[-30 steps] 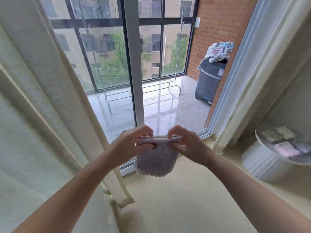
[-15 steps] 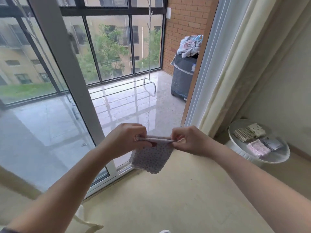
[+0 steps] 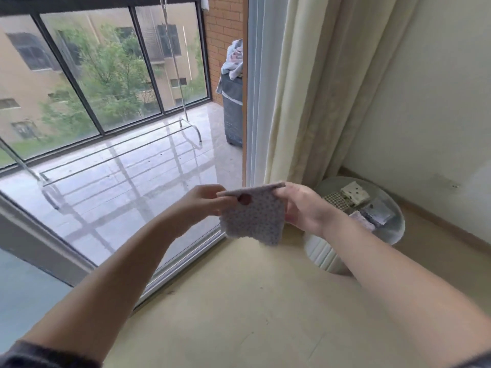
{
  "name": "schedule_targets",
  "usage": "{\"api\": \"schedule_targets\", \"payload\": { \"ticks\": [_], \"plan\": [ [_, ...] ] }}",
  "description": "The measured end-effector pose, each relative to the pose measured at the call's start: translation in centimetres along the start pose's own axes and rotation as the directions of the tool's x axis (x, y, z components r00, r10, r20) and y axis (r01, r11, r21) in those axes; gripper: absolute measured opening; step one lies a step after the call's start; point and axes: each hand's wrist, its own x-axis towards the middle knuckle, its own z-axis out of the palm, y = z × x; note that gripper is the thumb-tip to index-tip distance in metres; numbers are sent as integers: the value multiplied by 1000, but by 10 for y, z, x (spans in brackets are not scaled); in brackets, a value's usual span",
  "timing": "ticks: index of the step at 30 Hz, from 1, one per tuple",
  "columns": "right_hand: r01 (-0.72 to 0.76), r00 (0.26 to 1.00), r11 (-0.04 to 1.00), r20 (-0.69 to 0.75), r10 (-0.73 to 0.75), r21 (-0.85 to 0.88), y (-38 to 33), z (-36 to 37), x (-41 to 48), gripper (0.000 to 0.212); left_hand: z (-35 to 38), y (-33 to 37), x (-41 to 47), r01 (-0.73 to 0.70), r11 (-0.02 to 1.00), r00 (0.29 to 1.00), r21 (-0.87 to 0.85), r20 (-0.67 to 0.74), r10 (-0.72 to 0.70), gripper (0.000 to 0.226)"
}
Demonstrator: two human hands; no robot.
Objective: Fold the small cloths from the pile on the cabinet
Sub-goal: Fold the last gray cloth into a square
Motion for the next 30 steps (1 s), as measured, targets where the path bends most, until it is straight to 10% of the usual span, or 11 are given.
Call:
{"api": "schedule_targets", "payload": {
  "ticks": [3,9,14,18,24,30],
  "plan": [
    [-159,986,979,-28,164,127,4,-70,-9,24,81,24,35,49,956,987,-290,-135,-92,25],
    [-215,954,972,-194,230,93,10,-196,-31,13,236,63,114,121,956,842,-268,-483,-242,17],
    [-144,880,865,-461,-110,-481,15,-284,-20,25,334,73,191,178,974,770,-138,-598,-225,20],
    [-237,851,808,-516,-95,-539,23,-380,11,35,387,72,273,223,953,756,-207,-580,-303,27],
    [-480,828,857,-419,372,-188,38,-545,75,35,460,64,418,344,855,825,-389,-309,-472,24],
    [-520,800,673,-576,169,-525,61,-655,95,42,547,61,508,549,806,786,-222,-193,-588,19]
  ]
}}
